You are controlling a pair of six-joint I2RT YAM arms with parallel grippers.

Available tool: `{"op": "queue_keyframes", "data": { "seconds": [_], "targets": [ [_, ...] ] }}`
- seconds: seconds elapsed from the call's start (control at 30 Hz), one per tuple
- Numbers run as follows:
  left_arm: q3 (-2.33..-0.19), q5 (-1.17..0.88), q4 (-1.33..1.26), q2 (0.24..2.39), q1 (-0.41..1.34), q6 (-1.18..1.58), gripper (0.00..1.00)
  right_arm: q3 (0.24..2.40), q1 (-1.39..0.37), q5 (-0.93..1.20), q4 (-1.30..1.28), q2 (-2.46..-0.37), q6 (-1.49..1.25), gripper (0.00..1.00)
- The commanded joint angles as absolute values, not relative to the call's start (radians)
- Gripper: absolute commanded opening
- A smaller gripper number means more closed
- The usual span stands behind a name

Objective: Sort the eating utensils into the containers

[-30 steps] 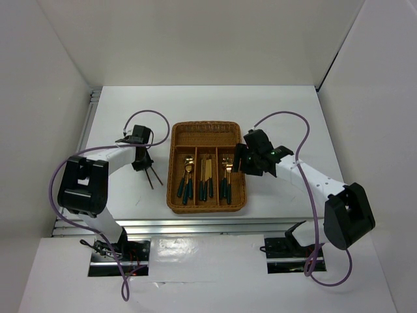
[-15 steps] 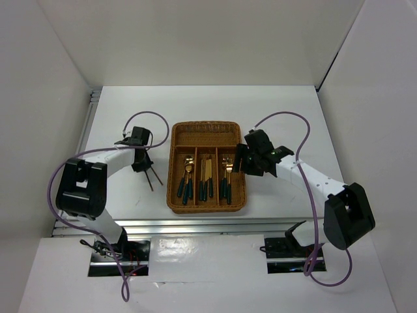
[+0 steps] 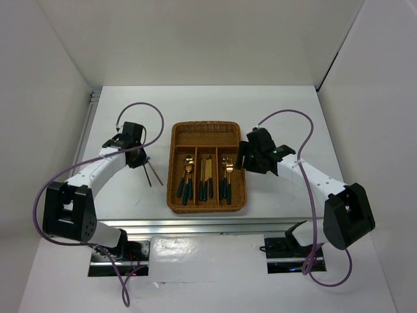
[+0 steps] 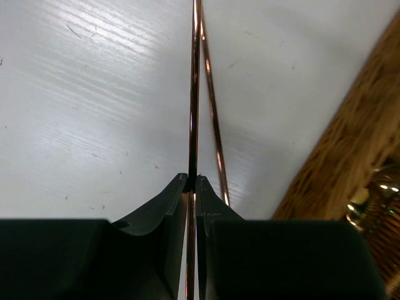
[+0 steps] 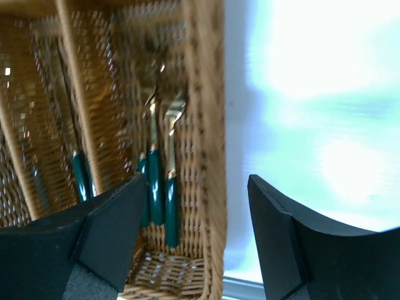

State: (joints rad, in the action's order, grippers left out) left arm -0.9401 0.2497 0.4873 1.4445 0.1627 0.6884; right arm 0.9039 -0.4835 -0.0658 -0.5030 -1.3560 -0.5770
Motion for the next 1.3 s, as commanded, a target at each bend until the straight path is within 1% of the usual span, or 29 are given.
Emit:
{"op": "queue_keyframes", "data": {
  "seconds": [0.0,0.17,0.3,0.37,0.47,0.53,0.57,0.7,0.8,0.87,0.9,0.93,1.0,1.07,1.1,1.23,1.27],
  "targets": [
    [-1.022,0.203,0.514,1.373,0.166,0.699,0.23,0.96,-0.434,-0.143,-0.469,-1.321,-0.554,0.74],
    [-1.127,0.126,0.488,1.351,0.206,0.689,0.23,0.996,-0.325,-0.178,-0.469,-1.321,-0.545,0.74],
    [-1.259,0.126,0.532,1.425,0.256,0.713,0.23,1.005,-0.206,-0.104,-0.431,-1.321,-0.545,0.75],
    [-1.284,0.141,0.532,1.448,0.279,0.767,0.23,1.005,-0.141,-0.054,-0.42,-1.308,-0.545,0.75],
    [-1.272,0.132,0.425,1.448,0.313,0.917,0.26,1.005,-0.098,-0.043,-0.42,-1.289,-0.545,0.75],
    [-1.23,0.167,0.33,1.437,0.348,1.041,0.27,1.005,-0.086,-0.043,-0.42,-1.289,-0.554,0.76],
    [-1.22,0.204,0.304,1.437,0.357,1.083,0.28,1.005,-0.086,-0.043,-0.42,-1.279,-0.554,0.78],
    [-1.19,0.288,0.23,1.469,0.393,1.297,0.28,0.996,-0.086,-0.034,-0.42,-1.27,-0.554,0.78],
    [-1.181,0.372,0.163,1.508,0.448,1.391,0.27,0.986,-0.086,-0.023,-0.42,-1.252,-0.554,0.78],
    [-1.235,0.431,0.166,1.566,0.478,1.416,0.27,0.977,-0.086,-0.023,-0.42,-1.238,-0.554,0.78],
    [-1.262,0.454,0.188,1.589,0.488,1.428,0.29,0.977,-0.086,-0.023,-0.42,-1.238,-0.554,0.78],
    [-1.316,0.454,0.216,1.61,0.488,1.411,0.3,0.977,-0.086,-0.023,-0.429,-1.229,-0.554,0.79],
    [-1.354,0.437,0.238,1.653,0.488,1.372,0.33,0.977,-0.086,-0.023,-0.44,-1.218,-0.554,0.79],
    [-1.385,0.404,0.262,1.663,0.488,1.275,0.39,0.977,-0.086,-0.032,-0.44,-1.218,-0.554,0.79],
    [-1.399,0.403,0.291,1.677,0.488,1.244,0.43,0.986,-0.086,-0.032,-0.44,-1.218,-0.554,0.79],
    [-1.483,0.406,0.451,1.687,0.477,1.082,0.52,0.986,-0.086,-0.021,-0.449,-1.238,-0.554,0.79],
    [-1.483,0.417,0.469,1.654,0.477,1.027,0.55,0.986,-0.086,-0.009,-0.449,-1.249,-0.554,0.79]
  ]
}}
